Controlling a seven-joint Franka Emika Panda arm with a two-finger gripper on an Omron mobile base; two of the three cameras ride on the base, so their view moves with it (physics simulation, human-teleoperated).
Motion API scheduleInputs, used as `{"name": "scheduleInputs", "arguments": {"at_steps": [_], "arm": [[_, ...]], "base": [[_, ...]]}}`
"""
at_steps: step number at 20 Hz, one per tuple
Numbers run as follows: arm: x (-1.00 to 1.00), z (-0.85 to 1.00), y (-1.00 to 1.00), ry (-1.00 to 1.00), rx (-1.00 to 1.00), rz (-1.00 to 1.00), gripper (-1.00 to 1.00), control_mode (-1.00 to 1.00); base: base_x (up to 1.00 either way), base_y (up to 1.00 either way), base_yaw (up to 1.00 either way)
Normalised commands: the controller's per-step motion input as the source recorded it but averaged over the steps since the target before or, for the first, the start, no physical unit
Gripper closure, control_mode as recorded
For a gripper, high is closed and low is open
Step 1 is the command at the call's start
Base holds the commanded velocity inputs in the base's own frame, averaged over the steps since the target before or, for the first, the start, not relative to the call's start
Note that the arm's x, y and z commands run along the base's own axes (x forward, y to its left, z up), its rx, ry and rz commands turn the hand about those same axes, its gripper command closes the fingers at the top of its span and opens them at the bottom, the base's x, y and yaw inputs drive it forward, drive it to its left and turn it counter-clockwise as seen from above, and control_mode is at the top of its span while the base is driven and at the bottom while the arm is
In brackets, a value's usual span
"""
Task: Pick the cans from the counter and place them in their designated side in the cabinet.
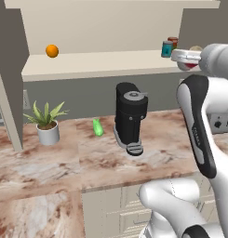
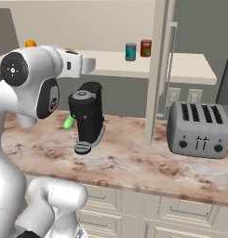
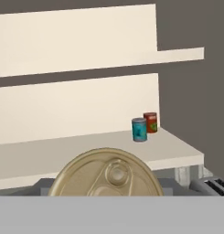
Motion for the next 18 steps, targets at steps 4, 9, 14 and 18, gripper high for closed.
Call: {"name": "scheduleInputs", "arguments": {"at_steps": [4,9,14,18], "arm": [[0.14,0.00,-0.04,0.01,-0.06,0.00,1.00,-1.00],[0.13,-0.01,0.00,0.03,-0.05,0.00,1.00,-1.00],[0.14,-0.04,0.00,0.05,-0.05,0.00,1.00,-1.00],[0.21,-0.09,0.00,0.05,-0.04,0.00,1.00,-1.00]], "base": [[0.00,0.00,0.00],[0.00,0.00,0.00],[0.00,0.00,0.00],[0.00,0.00,0.00]]}}
